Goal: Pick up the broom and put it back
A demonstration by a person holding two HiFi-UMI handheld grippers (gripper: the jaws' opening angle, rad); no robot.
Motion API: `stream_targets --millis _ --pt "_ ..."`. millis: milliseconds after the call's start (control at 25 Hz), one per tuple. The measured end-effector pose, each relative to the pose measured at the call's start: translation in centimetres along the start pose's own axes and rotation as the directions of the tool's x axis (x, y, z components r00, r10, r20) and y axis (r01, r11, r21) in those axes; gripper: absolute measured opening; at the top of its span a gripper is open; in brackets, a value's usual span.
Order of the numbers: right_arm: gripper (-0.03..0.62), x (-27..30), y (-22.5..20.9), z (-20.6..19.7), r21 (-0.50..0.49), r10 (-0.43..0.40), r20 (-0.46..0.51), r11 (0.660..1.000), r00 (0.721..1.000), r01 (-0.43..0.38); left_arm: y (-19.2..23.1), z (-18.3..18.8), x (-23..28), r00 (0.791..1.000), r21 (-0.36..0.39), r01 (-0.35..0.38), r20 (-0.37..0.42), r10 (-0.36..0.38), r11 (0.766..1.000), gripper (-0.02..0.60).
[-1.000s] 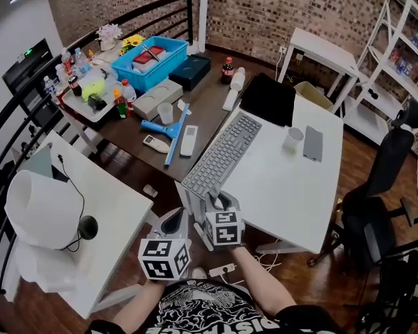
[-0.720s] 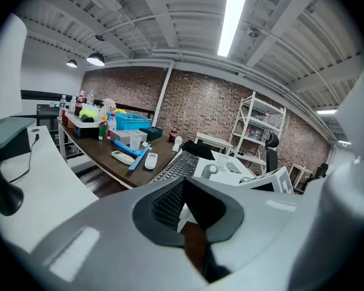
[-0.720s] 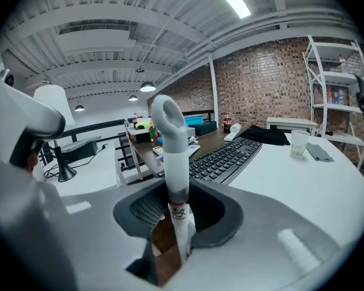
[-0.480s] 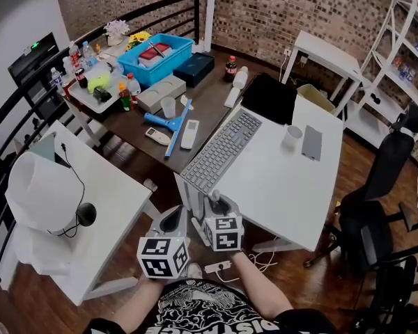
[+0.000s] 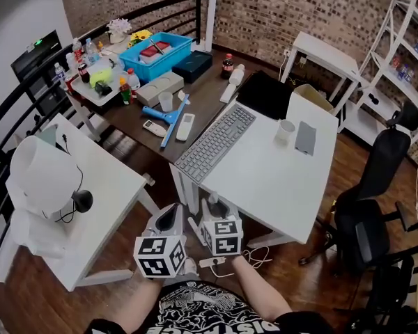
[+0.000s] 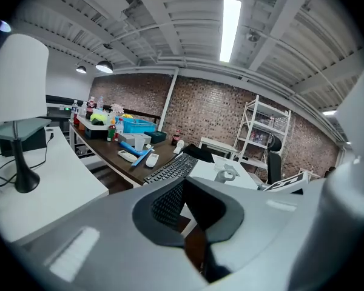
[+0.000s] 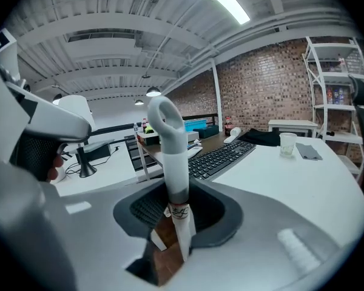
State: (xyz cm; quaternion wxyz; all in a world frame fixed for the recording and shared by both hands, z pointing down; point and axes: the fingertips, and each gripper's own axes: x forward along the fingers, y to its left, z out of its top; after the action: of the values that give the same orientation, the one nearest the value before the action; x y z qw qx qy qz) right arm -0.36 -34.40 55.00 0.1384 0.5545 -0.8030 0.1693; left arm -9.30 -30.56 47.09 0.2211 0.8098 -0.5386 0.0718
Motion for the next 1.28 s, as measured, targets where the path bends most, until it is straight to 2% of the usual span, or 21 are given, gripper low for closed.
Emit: stream_targets --millis 400,800,1280 --pt "0.098 -6.0 0.4 2.9 -0.034 0.039 0.072 0.999 0.997 -0.036 -1.7 -0.4 -3.1 0.998 -0.02 -0.053 0.045 0.054 0.998 0.005" --pt "0.098 -12.7 1.5 7.0 -0.079 0.081 0.182 0.995 0.98 -0.068 -4.8 -1.2 -4.9 0.996 -0.009 -0.05 0.069 0.051 0.999 0.005" --pt "0.098 -14.3 1.9 7.8 -0.089 0.101 0.21 0.992 0.973 -0.084 -5.2 -2.0 -6.2 0.996 -0.016 -0.067 0.066 0.068 0.998 0.005"
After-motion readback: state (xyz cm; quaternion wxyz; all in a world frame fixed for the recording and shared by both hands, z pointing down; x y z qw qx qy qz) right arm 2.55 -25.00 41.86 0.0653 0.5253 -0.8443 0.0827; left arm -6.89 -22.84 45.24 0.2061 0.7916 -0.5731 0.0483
